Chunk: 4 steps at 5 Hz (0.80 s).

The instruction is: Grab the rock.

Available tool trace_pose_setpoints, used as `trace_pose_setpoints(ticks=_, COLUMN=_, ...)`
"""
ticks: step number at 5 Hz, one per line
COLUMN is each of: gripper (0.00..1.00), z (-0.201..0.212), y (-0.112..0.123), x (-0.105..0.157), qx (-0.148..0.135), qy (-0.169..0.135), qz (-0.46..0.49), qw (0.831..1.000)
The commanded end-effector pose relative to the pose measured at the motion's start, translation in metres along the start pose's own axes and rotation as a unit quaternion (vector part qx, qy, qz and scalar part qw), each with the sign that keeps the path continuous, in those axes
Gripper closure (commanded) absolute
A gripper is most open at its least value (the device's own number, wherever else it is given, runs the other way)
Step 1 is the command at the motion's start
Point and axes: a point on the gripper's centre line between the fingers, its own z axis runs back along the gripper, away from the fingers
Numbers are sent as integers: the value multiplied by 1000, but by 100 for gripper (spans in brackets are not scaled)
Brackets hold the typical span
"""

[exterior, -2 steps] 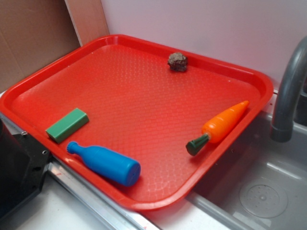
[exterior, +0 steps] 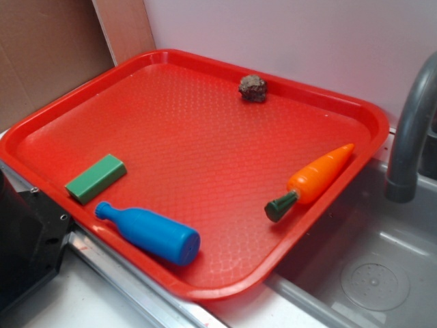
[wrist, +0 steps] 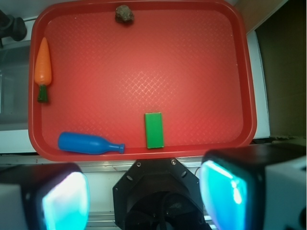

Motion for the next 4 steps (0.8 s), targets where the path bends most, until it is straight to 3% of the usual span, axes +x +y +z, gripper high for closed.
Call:
trace_pose_setpoints(ticks=1, gripper=0, z=-99, y=9, x=58, qx=43, qy=17, qz=-32, qw=998)
trace_pose_setpoints(ticks=2, gripper=0, z=-130, y=8, x=90, qx=33, qy=-50, qz=-39, qw=997)
trace_pose_setpoints(ticks=3, gripper=0, z=-150, y=11, x=129, qx=16, qy=-87, qz=-28, qw=996)
trace_pose_setpoints(ticks=4, gripper=0, z=-161, y=14, x=157, qx=16, qy=-90, qz=-24, qw=996)
